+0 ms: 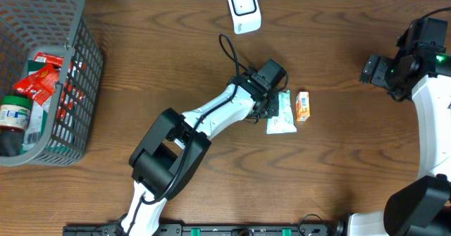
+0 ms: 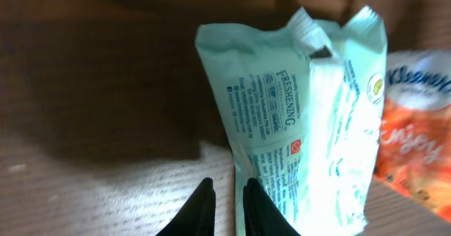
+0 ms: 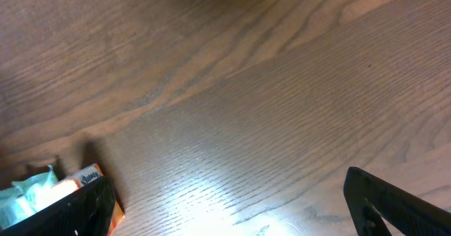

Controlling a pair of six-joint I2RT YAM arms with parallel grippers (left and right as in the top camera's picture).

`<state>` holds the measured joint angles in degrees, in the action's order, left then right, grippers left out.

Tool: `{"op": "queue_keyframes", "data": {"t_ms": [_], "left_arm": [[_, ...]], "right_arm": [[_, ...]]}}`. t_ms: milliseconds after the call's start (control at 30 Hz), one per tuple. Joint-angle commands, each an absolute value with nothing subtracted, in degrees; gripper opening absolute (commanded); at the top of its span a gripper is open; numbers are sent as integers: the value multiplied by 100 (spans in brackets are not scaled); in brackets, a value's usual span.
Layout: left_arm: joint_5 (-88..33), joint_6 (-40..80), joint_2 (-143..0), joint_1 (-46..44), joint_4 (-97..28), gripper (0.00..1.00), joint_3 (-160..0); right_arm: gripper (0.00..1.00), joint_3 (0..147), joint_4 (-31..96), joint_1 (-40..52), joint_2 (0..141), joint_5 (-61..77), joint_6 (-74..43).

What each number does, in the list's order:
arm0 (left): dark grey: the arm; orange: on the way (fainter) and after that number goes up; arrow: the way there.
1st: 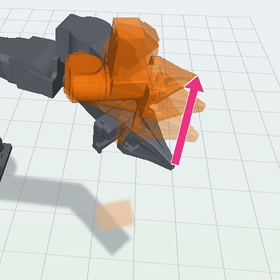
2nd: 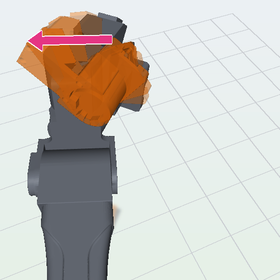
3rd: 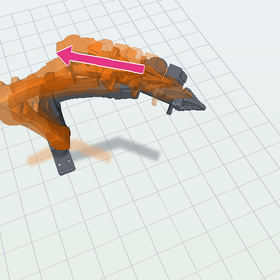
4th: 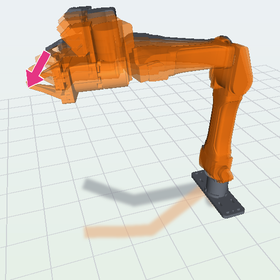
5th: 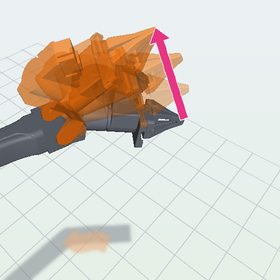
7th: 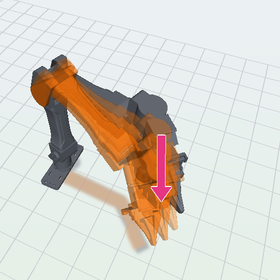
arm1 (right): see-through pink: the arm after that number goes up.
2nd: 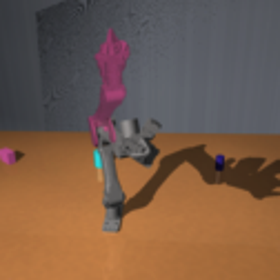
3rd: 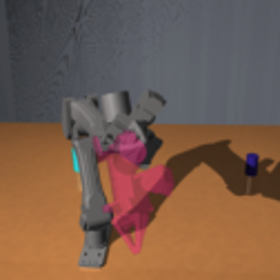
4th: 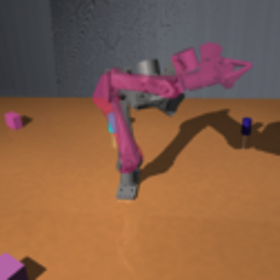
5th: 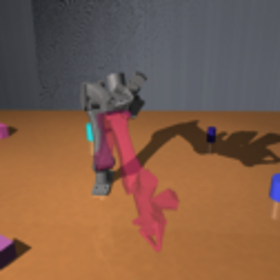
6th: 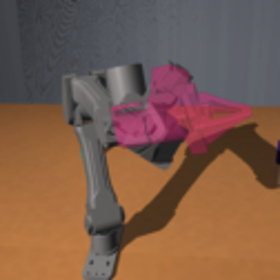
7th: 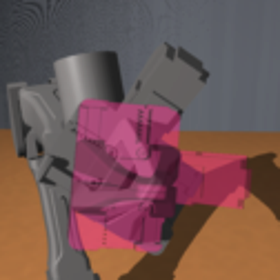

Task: Scan the item barcode
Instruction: 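Lower the wet-wipe pack beside the tissue pack and open the left gripper, then withdraw the left arm back over the basket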

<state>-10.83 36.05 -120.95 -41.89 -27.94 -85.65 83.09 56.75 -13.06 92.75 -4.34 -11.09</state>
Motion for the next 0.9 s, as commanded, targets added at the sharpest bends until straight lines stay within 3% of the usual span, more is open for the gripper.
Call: {"op": "queue_keyframes", "data": {"t_ms": [0,300,433,867], "left_arm": [[-1096,3389,-12154,-4189,-2679,17,-8556],[-1094,3164,-12145,-4178,-2600,17,-8562],[-991,2635,-11990,-4066,-2840,33,-8724],[102,1756,-9992,-3223,-4499,61,-9188]], "right_arm": [[99,8357,5677,-1308,9260,-464,-1107],[99,8357,5680,-1308,9260,-464,-1107],[99,8357,5675,-1308,9260,-464,-1107],[99,8357,5675,-1308,9260,-464,-1107]]}}
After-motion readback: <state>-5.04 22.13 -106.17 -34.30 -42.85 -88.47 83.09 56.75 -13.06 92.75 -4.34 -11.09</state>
